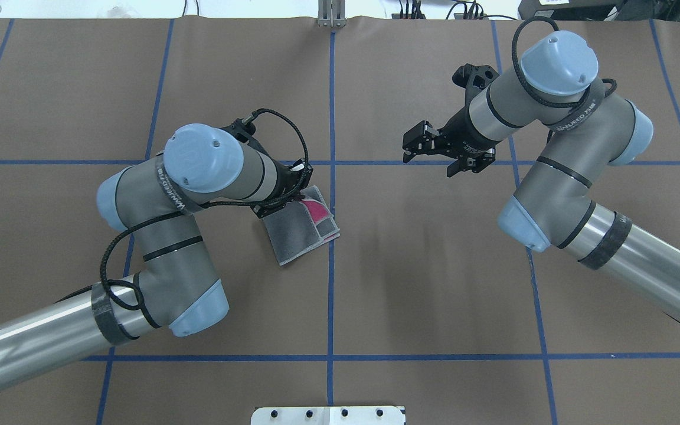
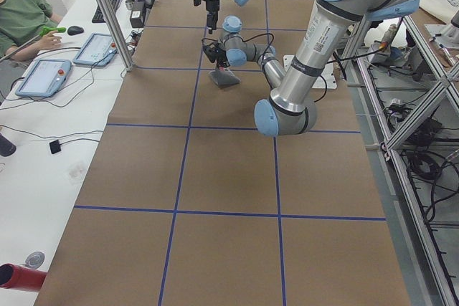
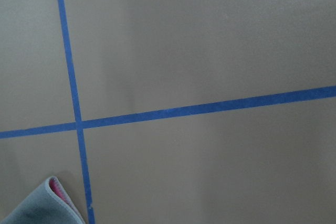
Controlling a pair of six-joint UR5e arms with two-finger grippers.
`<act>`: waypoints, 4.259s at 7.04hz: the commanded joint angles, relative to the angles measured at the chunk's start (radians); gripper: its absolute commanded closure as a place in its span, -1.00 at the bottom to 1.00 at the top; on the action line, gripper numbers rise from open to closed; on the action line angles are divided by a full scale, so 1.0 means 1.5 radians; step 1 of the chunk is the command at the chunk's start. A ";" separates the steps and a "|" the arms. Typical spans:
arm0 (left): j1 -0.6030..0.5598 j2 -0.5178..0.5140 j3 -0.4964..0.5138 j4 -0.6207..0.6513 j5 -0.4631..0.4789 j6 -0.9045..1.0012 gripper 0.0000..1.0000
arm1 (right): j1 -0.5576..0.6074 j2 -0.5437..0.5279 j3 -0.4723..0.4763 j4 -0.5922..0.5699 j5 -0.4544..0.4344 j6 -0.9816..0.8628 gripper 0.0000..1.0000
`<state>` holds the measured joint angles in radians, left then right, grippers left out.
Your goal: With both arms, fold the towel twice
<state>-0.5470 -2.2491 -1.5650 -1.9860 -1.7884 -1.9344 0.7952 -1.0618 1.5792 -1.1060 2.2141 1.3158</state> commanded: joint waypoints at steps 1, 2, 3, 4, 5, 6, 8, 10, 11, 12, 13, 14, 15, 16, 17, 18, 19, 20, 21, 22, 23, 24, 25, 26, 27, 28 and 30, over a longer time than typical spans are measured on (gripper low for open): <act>-0.001 -0.052 0.076 -0.024 0.000 -0.001 1.00 | 0.000 0.000 -0.007 0.000 -0.004 -0.001 -1.00; -0.001 -0.060 0.087 -0.030 0.001 -0.008 0.40 | 0.000 0.000 -0.012 0.001 -0.005 -0.001 -1.00; -0.004 -0.064 0.101 -0.031 0.002 -0.002 -0.99 | -0.001 0.000 -0.013 0.001 -0.005 -0.002 -1.00; -0.013 -0.069 0.103 -0.031 0.001 -0.006 -1.00 | -0.001 0.001 -0.013 0.001 -0.005 -0.002 -1.00; -0.025 -0.076 0.103 -0.032 0.000 -0.008 -1.00 | 0.000 0.005 -0.013 0.001 -0.005 -0.001 -1.00; -0.055 -0.078 0.099 -0.031 -0.038 -0.003 -1.00 | 0.001 0.011 -0.013 0.000 -0.005 0.003 -1.00; -0.138 -0.061 0.099 -0.022 -0.175 0.067 -1.00 | 0.000 0.037 -0.017 -0.001 -0.005 0.019 -0.99; -0.212 0.007 0.076 -0.027 -0.268 0.145 -1.00 | -0.016 0.106 -0.044 0.000 -0.031 0.019 -0.99; -0.239 0.067 0.039 -0.028 -0.293 0.212 -1.00 | -0.053 0.142 -0.057 -0.001 -0.096 0.023 -0.99; -0.265 0.105 0.025 -0.029 -0.314 0.269 -1.00 | -0.075 0.164 -0.062 0.000 -0.107 0.036 -0.98; -0.290 0.123 0.025 -0.030 -0.333 0.304 -1.00 | -0.108 0.173 -0.063 0.012 -0.148 0.070 -0.97; -0.302 0.136 0.025 -0.032 -0.344 0.326 -1.00 | -0.143 0.188 -0.078 0.024 -0.200 0.073 -0.93; -0.303 0.139 0.025 -0.033 -0.344 0.331 -1.00 | -0.171 0.232 -0.123 0.025 -0.225 0.091 -0.83; -0.304 0.139 0.025 -0.032 -0.344 0.331 -1.00 | -0.194 0.272 -0.174 0.025 -0.266 0.114 -0.08; -0.310 0.142 0.025 -0.032 -0.344 0.332 -1.00 | -0.201 0.273 -0.190 0.026 -0.269 0.107 0.82; -0.312 0.145 0.025 -0.033 -0.344 0.332 -1.00 | -0.201 0.274 -0.215 0.047 -0.273 0.102 1.00; -0.312 0.145 0.023 -0.033 -0.344 0.332 -1.00 | -0.202 0.274 -0.255 0.086 -0.290 0.093 1.00; -0.312 0.146 0.023 -0.033 -0.344 0.332 -1.00 | -0.201 0.274 -0.264 0.091 -0.294 0.093 1.00; -0.312 0.146 0.023 -0.033 -0.344 0.331 -1.00 | -0.200 0.273 -0.265 0.090 -0.295 0.093 1.00; -0.312 0.146 0.023 -0.033 -0.344 0.331 -1.00 | -0.194 0.272 -0.266 0.090 -0.295 0.093 1.00; -0.312 0.146 0.023 -0.033 -0.344 0.331 -1.00 | -0.189 0.271 -0.275 0.091 -0.295 0.092 1.00; -0.312 0.146 0.023 -0.033 -0.344 0.331 -1.00 | -0.184 0.270 -0.279 0.090 -0.295 0.092 1.00; -0.311 0.146 0.023 -0.033 -0.344 0.331 -1.00 | -0.180 0.265 -0.279 0.090 -0.295 0.092 1.00; -0.311 0.146 0.024 -0.032 -0.343 0.331 -1.00 | -0.179 0.264 -0.279 0.090 -0.295 0.091 1.00; -0.311 0.146 0.024 -0.033 -0.343 0.330 -1.00 | -0.179 0.255 -0.279 0.091 -0.294 0.090 1.00; -0.311 0.146 0.024 -0.033 -0.343 0.331 -1.00 | -0.178 0.249 -0.279 0.091 -0.294 0.080 1.00; -0.311 0.146 0.023 -0.032 -0.343 0.331 -1.00 | -0.172 0.244 -0.279 0.091 -0.292 0.079 1.00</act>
<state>-1.0140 -2.0294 -1.5296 -2.0345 -2.3025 -1.4375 0.5302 -0.6917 1.1613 -0.9695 1.7739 1.4372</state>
